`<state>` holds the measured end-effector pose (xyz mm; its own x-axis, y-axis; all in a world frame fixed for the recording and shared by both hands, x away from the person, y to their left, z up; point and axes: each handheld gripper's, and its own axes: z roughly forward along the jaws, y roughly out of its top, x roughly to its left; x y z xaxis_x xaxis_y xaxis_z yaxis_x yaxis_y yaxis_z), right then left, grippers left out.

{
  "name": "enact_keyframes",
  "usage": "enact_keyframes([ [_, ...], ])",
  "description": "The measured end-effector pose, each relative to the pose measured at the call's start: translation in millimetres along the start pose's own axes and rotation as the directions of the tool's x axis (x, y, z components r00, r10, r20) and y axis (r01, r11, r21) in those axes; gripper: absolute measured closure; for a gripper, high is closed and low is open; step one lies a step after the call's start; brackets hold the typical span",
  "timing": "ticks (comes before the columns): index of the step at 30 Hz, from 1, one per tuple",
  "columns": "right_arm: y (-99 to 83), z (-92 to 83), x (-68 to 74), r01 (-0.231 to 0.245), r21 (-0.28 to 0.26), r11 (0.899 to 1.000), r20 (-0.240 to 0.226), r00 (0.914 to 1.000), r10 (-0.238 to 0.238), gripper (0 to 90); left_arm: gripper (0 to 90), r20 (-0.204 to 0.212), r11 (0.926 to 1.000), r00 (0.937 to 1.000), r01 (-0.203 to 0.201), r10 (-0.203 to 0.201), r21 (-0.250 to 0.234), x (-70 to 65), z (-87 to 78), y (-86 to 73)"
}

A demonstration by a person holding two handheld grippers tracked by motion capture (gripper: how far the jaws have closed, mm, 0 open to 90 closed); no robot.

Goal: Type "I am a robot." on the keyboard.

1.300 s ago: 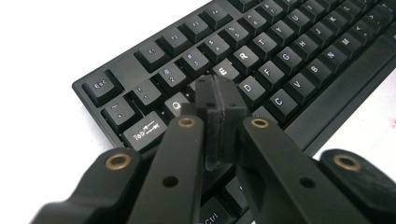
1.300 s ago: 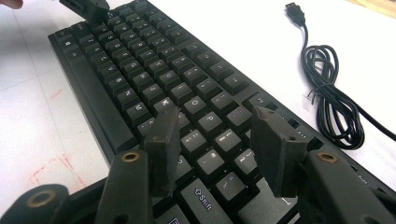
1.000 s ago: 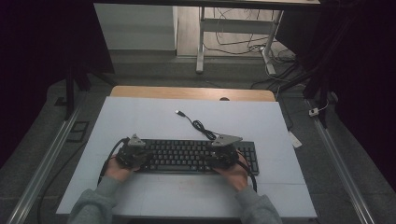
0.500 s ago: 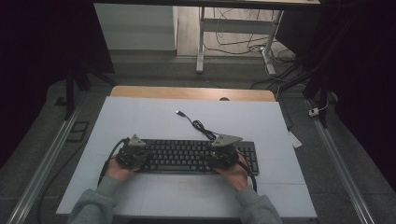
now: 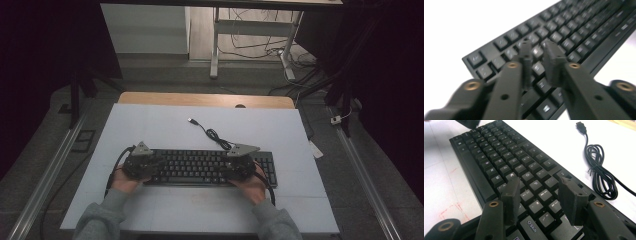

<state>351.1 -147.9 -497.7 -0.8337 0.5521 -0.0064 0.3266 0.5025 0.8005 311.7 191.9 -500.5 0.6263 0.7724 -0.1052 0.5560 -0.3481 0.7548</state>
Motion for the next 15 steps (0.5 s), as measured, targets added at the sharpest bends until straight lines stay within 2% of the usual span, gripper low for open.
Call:
enact_keyframes([
  [6,0.1,-0.6,0.3,0.003,-0.001,1.0,0.002,1.0,-0.003,52.5,47.5,0.007,0.9991,1.0,0.001,-0.001,-0.042,-3.6,-6.6,3.7],
  [10,-0.1,0.1,0.4,0.003,0.001,1.0,-0.001,1.0,-0.003,52.4,38.7,0.015,0.9989,0.9999,0.008,-0.007,-0.046,-2.8,-7.4,4.3],
  [15,-0.4,0.3,0.0,0.003,0.004,1.0,0.002,1.0,-0.003,52.4,34.9,0.021,0.999,0.9998,0.009,-0.008,-0.044,-2.5,-7.4,4.4],
])
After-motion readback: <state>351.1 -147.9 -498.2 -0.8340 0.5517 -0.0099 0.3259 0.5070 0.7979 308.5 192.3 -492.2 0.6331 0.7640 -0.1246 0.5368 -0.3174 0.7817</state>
